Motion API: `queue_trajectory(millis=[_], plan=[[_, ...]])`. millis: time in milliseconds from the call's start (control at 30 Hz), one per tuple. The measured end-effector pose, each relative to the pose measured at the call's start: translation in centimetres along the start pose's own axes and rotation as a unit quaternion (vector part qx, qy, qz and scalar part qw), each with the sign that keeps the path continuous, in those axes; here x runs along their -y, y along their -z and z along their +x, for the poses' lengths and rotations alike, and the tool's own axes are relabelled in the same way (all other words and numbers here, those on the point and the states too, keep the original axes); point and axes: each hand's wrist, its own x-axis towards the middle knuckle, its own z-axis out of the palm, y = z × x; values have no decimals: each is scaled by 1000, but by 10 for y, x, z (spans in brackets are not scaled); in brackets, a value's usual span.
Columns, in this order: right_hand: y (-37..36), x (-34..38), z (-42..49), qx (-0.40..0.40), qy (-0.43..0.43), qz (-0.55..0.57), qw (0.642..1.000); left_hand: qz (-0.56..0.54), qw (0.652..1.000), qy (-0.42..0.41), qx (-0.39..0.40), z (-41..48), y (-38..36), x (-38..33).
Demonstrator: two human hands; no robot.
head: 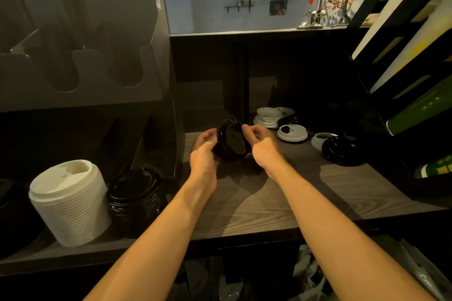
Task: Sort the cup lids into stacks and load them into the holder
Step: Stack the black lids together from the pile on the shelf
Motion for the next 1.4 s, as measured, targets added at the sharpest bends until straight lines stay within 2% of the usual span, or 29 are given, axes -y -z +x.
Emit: queue_trajectory(millis=[100,200,300,433,600,667,767,900,1000,1133,1300,1400], plan=[[2,4,-3,-12,9,11,1000,-102,994,30,16,-1,1,-4],[4,5,-6,-24,66,9,997,-140,989,52,-1,3,2,-3],[5,5,-8,-41,115,-3,993,-119,991,66,-10,5,3,-2],[5,8,-11,-24,154,-51,986,-83,995,61,-4,4,4,-2],[6,5,-8,-28,172,-113,978,-56,995,70,46,1,4,-5],[8,4,-8,-46,205,-167,963,-18,996,52,71,-2,1,-4],[12,4,-9,-94,306,-218,922,-9,993,61,100,-4,-2,-1],[14,1,-7,-68,366,-216,903,-25,990,67,126,0,1,0],[12,1,-7,-28,369,-207,906,-38,987,57,145,1,4,1],[11,2,-9,-17,357,-200,912,-52,984,59,162,5,6,5],[11,5,-15,106,260,-221,934,-96,978,83,167,8,10,1],[11,6,-16,122,255,-211,936,-94,978,82,166,5,9,-2]])
